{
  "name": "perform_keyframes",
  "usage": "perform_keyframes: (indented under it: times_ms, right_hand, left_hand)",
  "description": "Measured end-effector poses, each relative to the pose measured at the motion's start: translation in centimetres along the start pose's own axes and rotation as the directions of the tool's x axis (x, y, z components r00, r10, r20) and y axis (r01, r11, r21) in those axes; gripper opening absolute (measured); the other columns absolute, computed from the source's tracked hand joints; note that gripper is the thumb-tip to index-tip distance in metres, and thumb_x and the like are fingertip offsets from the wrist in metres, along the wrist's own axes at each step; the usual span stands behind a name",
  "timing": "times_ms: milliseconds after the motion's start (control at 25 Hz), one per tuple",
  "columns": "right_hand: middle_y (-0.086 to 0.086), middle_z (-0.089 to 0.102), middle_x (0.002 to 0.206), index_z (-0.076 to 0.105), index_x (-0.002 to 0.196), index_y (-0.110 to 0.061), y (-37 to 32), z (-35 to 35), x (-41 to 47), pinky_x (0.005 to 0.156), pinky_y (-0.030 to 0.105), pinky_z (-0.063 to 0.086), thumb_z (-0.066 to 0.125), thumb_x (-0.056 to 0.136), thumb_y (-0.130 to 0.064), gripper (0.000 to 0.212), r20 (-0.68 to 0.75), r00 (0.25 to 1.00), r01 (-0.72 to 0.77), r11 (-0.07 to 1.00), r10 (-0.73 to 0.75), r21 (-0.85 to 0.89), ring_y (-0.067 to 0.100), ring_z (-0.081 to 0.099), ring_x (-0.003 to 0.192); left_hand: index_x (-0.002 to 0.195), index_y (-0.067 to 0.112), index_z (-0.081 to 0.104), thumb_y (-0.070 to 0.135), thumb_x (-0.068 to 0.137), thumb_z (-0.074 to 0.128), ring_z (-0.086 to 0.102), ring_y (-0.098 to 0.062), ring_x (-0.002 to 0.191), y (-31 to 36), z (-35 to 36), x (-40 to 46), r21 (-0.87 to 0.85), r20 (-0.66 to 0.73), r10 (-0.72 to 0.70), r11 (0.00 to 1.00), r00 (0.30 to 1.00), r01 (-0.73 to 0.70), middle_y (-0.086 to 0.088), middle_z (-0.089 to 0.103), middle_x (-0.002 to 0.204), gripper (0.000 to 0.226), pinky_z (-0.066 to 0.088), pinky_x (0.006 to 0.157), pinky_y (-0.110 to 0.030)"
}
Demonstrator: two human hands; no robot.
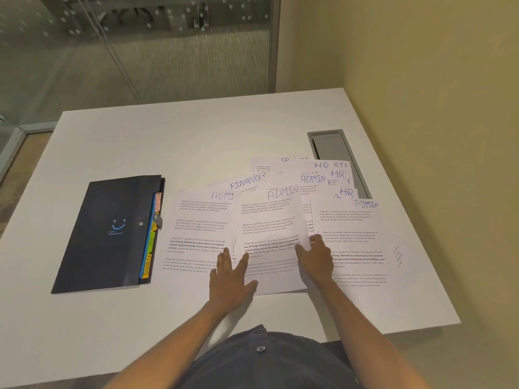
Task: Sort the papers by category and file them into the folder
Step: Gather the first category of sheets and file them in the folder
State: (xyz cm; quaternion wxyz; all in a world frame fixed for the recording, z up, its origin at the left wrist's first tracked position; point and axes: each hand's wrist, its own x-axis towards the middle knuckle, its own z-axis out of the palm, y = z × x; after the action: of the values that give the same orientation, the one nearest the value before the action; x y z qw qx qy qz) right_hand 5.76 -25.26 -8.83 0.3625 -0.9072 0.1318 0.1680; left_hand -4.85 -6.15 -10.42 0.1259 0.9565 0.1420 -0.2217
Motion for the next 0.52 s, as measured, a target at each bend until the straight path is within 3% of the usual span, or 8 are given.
perform_keyframes:
  times_ms: [160, 200, 280, 320, 400, 480, 520]
  right_hand:
    - [0.009, 0.071, 0.11, 0.063, 0.115, -0.015, -0.3, -1.7, -0.4, 0.068, 0.025, 0.043, 0.06, 0.093, -0.018, 0.022, -0.1, 0.99, 0.121, 0.974, -0.103, 0.194, 0.028, 0.067, 0.095]
    - [0.009, 0.072, 0.106, 0.065, 0.113, -0.014, -0.5, -2.4, -0.6, 0.064, 0.024, 0.045, 0.061, 0.093, -0.016, 0.02, -0.126, 0.985, 0.148, 0.953, -0.119, 0.263, 0.028, 0.069, 0.091]
    - [0.01, 0.074, 0.096, 0.066, 0.108, -0.015, -1.4, -4.2, -1.4, 0.057, 0.024, 0.049, 0.064, 0.092, -0.014, 0.016, -0.152, 0.981, 0.174, 0.892, -0.12, 0.417, 0.026, 0.07, 0.082]
    - [0.008, 0.075, 0.093, 0.066, 0.105, -0.017, -2.1, -5.3, -1.9, 0.058, 0.026, 0.052, 0.065, 0.092, -0.014, 0.014, -0.151, 0.983, 0.167, 0.854, -0.106, 0.493, 0.024, 0.07, 0.078]
    - [0.002, 0.076, 0.089, 0.065, 0.102, -0.02, -3.5, -6.7, -3.1, 0.057, 0.027, 0.054, 0.067, 0.091, -0.014, 0.013, -0.109, 0.992, 0.124, 0.771, -0.072, 0.625, 0.021, 0.071, 0.073]
    - [-0.003, 0.076, 0.087, 0.064, 0.098, -0.023, -4.8, -6.7, -4.2, 0.054, 0.025, 0.054, 0.067, 0.091, -0.014, 0.012, -0.045, 0.996, 0.087, 0.712, -0.078, 0.696, 0.017, 0.073, 0.072]
    - [-0.002, 0.076, 0.087, 0.063, 0.096, -0.023, -5.4, -6.3, -4.6, 0.055, 0.024, 0.055, 0.068, 0.091, -0.013, 0.012, -0.015, 0.996, 0.076, 0.697, -0.093, 0.713, 0.016, 0.074, 0.073]
  left_hand:
    - [0.148, 0.027, 0.02, 0.073, 0.077, 0.025, 0.017, -0.033, 0.143, 0.0, -1.3, 0.4, -0.054, -0.03, 0.03, 0.998, 0.999, -0.031, -0.017, 0.019, 0.155, 0.085, 0.029, 0.109, -0.049]
    - [0.147, 0.023, 0.025, 0.074, 0.075, 0.022, 0.024, -0.03, 0.141, -0.2, -2.0, 0.6, -0.114, -0.076, 0.028, 0.993, 0.997, -0.037, -0.014, 0.027, 0.153, 0.088, 0.032, 0.108, -0.047]
    - [0.145, 0.016, 0.033, 0.069, 0.083, 0.036, 0.035, -0.026, 0.137, -0.4, -3.8, 0.9, -0.365, -0.145, -0.02, 0.93, 0.989, -0.035, -0.008, 0.038, 0.149, 0.082, 0.035, 0.108, -0.044]
    - [0.144, 0.015, 0.036, 0.062, 0.086, 0.048, 0.042, -0.024, 0.132, -0.4, -5.1, 1.0, -0.537, -0.138, -0.07, 0.843, 0.988, -0.016, -0.006, 0.044, 0.145, 0.075, 0.038, 0.106, -0.042]
    - [0.137, 0.017, 0.045, 0.047, 0.086, 0.062, 0.057, -0.022, 0.116, -0.3, -8.0, 1.0, -0.839, -0.044, -0.143, 0.543, 0.989, 0.041, -0.005, 0.058, 0.129, 0.062, 0.047, 0.09, -0.033]
    - [0.124, 0.019, 0.056, 0.037, 0.086, 0.067, 0.065, -0.016, 0.099, -0.4, -10.7, 0.6, -0.97, 0.068, -0.11, 0.227, 0.992, 0.091, -0.003, 0.066, 0.114, 0.043, 0.05, 0.077, -0.026]
    - [0.117, 0.018, 0.061, 0.03, 0.086, 0.067, 0.068, -0.017, 0.095, -0.9, -11.7, 0.4, -0.986, 0.095, -0.064, 0.133, 0.993, 0.102, -0.003, 0.069, 0.109, 0.033, 0.052, 0.077, -0.027]
